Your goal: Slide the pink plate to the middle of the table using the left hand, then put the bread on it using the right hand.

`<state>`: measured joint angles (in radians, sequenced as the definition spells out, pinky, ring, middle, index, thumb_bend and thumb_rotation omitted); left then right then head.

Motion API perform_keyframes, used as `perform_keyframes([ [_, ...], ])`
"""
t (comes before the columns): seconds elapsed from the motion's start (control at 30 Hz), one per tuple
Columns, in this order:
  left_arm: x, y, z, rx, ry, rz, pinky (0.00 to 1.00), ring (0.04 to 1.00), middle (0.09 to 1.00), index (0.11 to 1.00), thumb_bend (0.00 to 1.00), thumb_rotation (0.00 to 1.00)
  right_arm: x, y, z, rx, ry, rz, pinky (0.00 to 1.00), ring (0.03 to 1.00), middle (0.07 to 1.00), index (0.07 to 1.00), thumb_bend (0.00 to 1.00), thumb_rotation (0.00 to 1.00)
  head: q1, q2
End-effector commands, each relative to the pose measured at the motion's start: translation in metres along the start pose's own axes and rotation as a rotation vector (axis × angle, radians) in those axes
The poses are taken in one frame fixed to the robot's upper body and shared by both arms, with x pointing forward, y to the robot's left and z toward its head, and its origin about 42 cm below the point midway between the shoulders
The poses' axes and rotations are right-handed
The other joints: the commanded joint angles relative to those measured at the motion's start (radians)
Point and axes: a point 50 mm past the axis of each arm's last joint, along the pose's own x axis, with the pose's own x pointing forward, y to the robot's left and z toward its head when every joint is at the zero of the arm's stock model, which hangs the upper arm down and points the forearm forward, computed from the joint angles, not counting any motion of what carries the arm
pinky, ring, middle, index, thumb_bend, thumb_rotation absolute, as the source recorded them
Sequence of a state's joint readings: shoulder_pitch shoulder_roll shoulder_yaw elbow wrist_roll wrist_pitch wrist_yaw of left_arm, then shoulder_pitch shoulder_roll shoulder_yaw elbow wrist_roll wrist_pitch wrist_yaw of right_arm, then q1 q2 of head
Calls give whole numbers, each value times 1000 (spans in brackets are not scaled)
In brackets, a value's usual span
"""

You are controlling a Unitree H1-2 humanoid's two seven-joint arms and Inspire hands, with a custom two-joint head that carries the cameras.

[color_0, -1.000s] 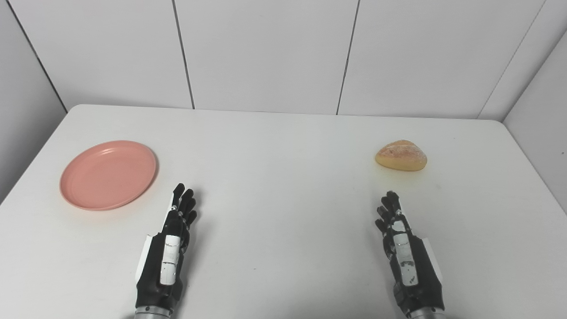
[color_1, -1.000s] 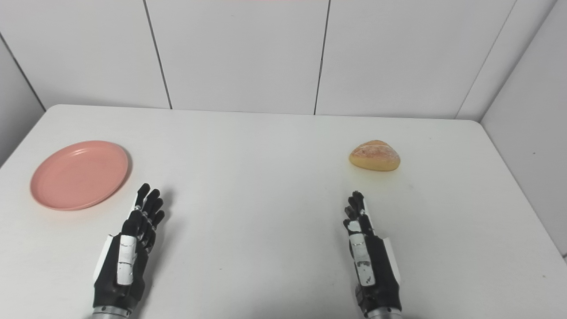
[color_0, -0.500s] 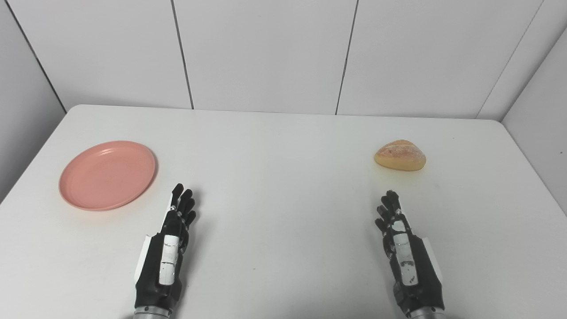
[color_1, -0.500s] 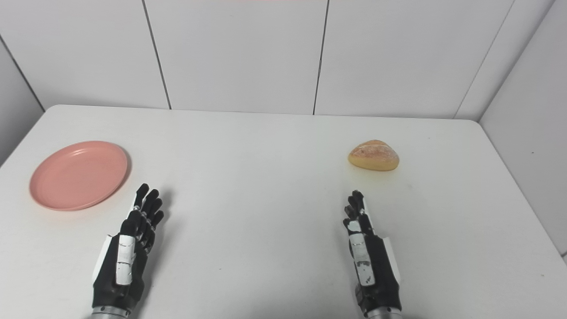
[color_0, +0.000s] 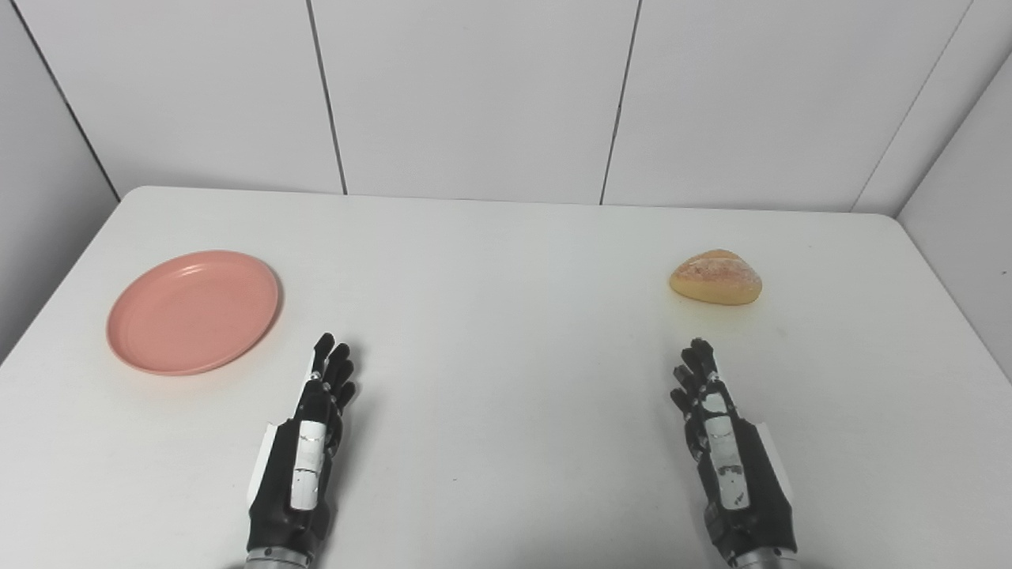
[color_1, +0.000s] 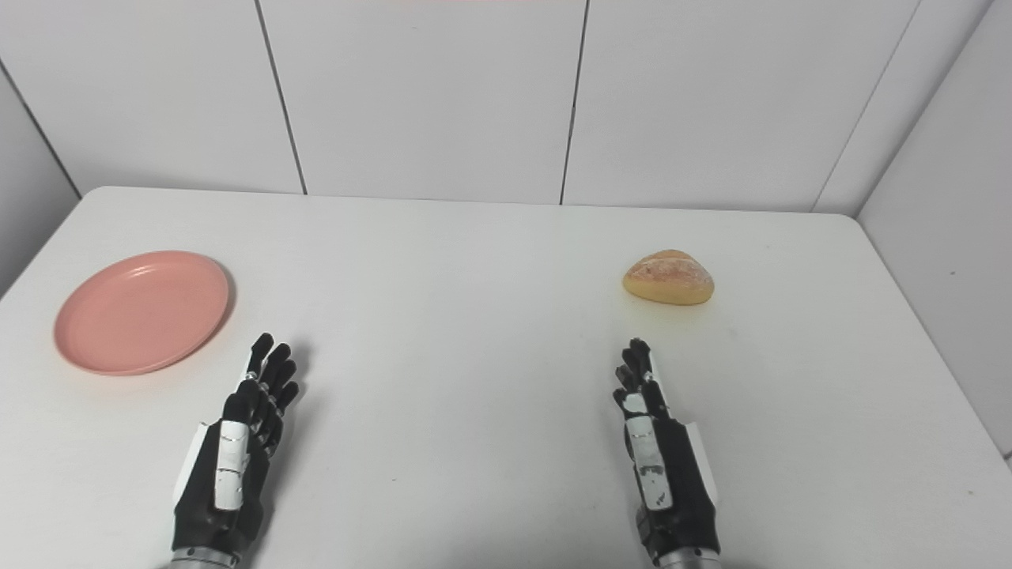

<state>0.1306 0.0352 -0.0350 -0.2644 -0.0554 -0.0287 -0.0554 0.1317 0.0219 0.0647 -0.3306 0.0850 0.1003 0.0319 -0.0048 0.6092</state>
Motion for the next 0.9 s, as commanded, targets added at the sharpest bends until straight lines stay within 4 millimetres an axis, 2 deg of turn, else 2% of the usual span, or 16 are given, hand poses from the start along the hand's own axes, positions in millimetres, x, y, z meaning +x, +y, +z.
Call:
perform_keyframes([
  [0.0, -1, -8, 5, -2, -81, 11, 1000, 1000, 1000, 1000, 757, 996, -1, -7, 4, 3, -57, 8, 1000, 1000, 1000, 1000, 861, 958, 21, -23],
  [0.07, -1, -13, 0, -9, -88, 12, 1000, 1000, 1000, 1000, 738, 990, -2, -13, -2, 1, -51, 8, 1000, 1000, 1000, 1000, 869, 955, 37, -55],
  [0.13, 0, -16, -4, -13, -91, 14, 1000, 1000, 1000, 1000, 725, 982, -2, -16, -6, -1, -48, 9, 1000, 1000, 1000, 1000, 866, 957, 39, -58],
  [0.17, 0, -18, -7, -11, -94, 16, 1000, 1000, 1000, 1000, 722, 979, -2, -18, -8, 0, -47, 6, 1000, 1000, 1000, 1000, 863, 957, 51, -84],
  [0.2, 1, -19, -9, -9, -96, 18, 1000, 1000, 1000, 1000, 722, 977, -1, -20, -10, 0, -47, 4, 1000, 1000, 1000, 1000, 858, 956, 51, -84],
  [0.3, 2, -23, -17, 0, -102, 24, 1000, 1000, 1000, 1000, 721, 972, -1, -24, -17, 3, -47, 4, 1000, 1000, 1000, 1000, 849, 961, 78, -122],
  [0.53, 5, -29, -30, 48, -106, 23, 1000, 1000, 1000, 1000, 719, 992, 1, -32, -28, 14, -49, 8, 1000, 1000, 1000, 1000, 829, 972, 105, -169],
  [0.57, 4, -30, -32, 48, -105, 23, 1000, 1000, 1000, 1000, 718, 993, 1, -32, -30, 14, -49, 8, 1000, 1000, 1000, 1000, 827, 973, 106, -188],
  [0.7, 4, -30, -38, 48, -100, 22, 1000, 1000, 1000, 1000, 728, 983, 1, -33, -35, 13, -50, 11, 1000, 1000, 1000, 1000, 809, 985, 105, -219],
  [0.87, 6, -30, -43, 60, -105, 24, 1000, 1000, 1000, 1000, 724, 991, 3, -34, -40, 9, -48, 5, 1000, 1000, 1000, 1000, 803, 985, 114, -241],
])
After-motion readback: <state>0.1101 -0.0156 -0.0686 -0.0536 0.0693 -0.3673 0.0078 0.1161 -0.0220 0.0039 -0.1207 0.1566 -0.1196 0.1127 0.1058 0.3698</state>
